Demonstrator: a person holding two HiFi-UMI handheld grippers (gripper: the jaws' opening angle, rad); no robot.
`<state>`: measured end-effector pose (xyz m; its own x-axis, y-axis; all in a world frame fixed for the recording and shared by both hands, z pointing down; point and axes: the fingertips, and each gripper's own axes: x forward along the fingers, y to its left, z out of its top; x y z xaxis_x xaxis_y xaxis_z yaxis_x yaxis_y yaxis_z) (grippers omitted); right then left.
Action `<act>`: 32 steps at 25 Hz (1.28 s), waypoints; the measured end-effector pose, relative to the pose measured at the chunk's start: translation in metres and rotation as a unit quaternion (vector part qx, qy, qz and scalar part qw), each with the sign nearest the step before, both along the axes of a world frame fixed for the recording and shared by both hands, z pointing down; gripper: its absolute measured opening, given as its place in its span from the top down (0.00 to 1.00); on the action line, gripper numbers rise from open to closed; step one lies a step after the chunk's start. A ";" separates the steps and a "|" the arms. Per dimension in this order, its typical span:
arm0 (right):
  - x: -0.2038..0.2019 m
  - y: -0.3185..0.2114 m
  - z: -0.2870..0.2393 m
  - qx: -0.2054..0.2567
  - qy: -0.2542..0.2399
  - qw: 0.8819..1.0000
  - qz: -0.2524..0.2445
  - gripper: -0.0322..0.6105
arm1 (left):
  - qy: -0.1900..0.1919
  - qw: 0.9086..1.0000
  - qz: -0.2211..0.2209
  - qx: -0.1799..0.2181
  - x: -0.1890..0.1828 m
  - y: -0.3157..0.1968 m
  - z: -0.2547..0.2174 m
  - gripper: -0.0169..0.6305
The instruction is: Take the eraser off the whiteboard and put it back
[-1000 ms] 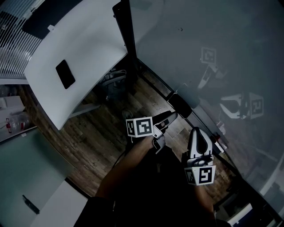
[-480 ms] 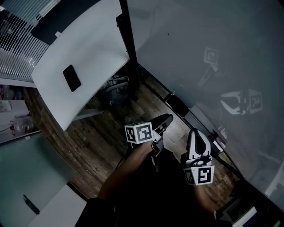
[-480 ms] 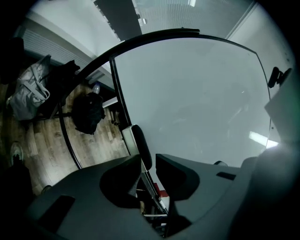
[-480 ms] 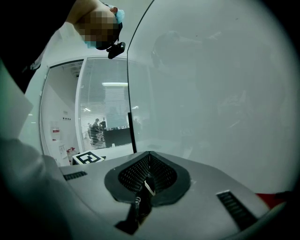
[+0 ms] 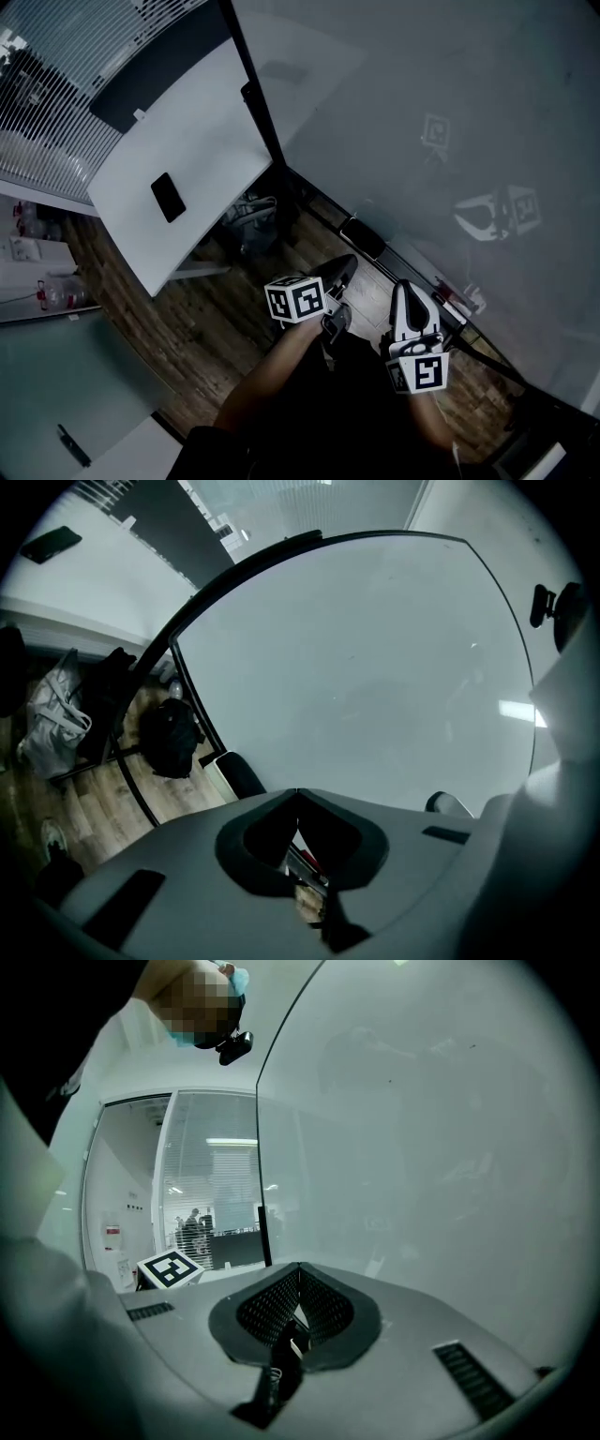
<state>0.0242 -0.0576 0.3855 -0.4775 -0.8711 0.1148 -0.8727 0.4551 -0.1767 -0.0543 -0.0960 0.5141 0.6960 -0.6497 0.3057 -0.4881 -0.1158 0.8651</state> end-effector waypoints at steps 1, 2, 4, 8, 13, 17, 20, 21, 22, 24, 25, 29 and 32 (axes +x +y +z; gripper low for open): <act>0.003 0.002 -0.002 0.005 0.000 1.000 -0.003 0.93 | -0.007 1.000 0.001 0.006 0.001 0.000 -0.005 0.96; 0.006 0.004 -0.006 0.012 -0.001 1.000 -0.007 0.93 | -0.013 1.000 0.001 0.011 0.002 0.001 -0.011 0.96; 0.011 0.007 -0.014 0.020 -0.010 1.000 -0.008 0.93 | -0.024 0.999 0.001 0.023 0.006 0.003 -0.022 0.96; 0.020 0.013 -0.026 0.026 -0.027 0.999 -0.003 0.93 | -0.052 0.997 0.005 0.053 0.014 0.010 -0.041 0.96; 0.027 0.014 -0.031 0.020 -0.024 1.000 0.001 0.93 | -0.144 0.981 0.007 0.132 0.020 0.014 -0.070 0.96; 0.033 0.018 -0.035 0.024 -0.025 0.999 0.005 0.93 | -0.219 0.953 0.004 0.208 0.026 0.020 -0.100 0.96; 0.033 0.018 -0.038 0.030 -0.025 0.999 0.013 0.93 | -0.262 0.928 0.009 0.266 0.030 0.025 -0.122 0.96; 0.032 0.018 -0.038 0.031 -0.022 0.999 0.016 0.93 | -0.276 0.918 0.012 0.286 0.029 0.027 -0.129 0.96; 0.031 0.019 -0.039 0.030 -0.017 0.999 0.021 0.93 | -0.290 0.907 0.014 0.306 0.028 0.029 -0.136 0.96; 0.027 0.020 -0.043 0.028 -0.006 0.999 0.032 0.93 | -0.315 0.885 0.014 0.342 0.022 0.032 -0.153 0.96; 0.025 0.020 -0.044 0.031 -0.003 0.999 0.036 0.93 | -0.323 0.876 0.014 0.358 0.019 0.033 -0.161 0.96; 0.018 0.023 -0.051 0.030 -0.014 0.997 0.065 0.93 | -0.332 0.850 -0.009 0.409 0.002 0.035 -0.196 0.96; 0.008 0.029 -0.057 0.032 -0.006 0.997 0.069 0.93 | -0.325 0.840 -0.019 0.434 -0.008 0.039 -0.212 0.96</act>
